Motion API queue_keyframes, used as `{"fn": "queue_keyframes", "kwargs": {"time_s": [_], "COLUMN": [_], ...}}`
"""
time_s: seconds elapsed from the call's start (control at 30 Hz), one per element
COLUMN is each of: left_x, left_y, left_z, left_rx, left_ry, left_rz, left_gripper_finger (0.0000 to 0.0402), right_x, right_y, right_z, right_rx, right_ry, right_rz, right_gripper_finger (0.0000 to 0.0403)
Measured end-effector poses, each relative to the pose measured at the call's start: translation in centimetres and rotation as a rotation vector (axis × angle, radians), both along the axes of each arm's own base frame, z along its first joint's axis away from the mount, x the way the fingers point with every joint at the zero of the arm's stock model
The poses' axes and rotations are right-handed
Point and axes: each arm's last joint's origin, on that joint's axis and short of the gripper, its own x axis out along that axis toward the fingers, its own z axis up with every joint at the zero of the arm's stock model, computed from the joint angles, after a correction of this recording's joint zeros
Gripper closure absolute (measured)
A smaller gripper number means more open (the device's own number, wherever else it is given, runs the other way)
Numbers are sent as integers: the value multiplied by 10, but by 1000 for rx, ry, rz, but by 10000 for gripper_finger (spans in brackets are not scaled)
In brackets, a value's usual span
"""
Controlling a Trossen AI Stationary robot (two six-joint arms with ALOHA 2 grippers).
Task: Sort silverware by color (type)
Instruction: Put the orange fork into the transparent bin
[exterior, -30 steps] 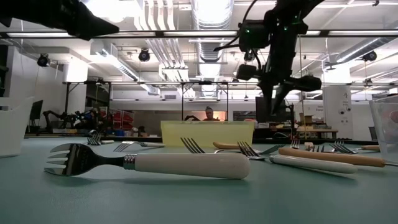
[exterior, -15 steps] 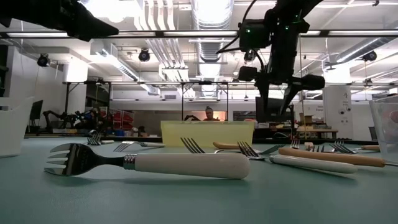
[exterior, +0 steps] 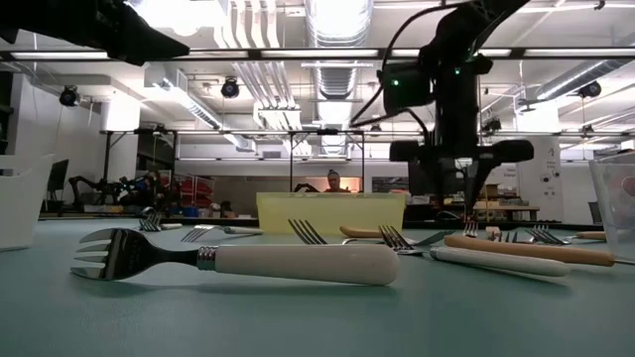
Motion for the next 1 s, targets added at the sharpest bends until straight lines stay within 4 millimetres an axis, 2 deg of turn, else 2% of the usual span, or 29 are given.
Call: {"fn": "queue_keyframes", "kwargs": {"time_s": [0.5,1.0], "left_x": [0,0], "left_y": [0,0], "left_z": [0,0], "left_rx": [0,0], "left_ry": [0,0], "left_rz": [0,0], "left_gripper_finger": [402,402], "right_x": [7,10], "right_y": [-3,-4], "right_z": [-30,-39], "right_rx": [28,28], "right_ry": [85,99], "right_rz": [-4,-9], "right_gripper_finger": [257,258]}}
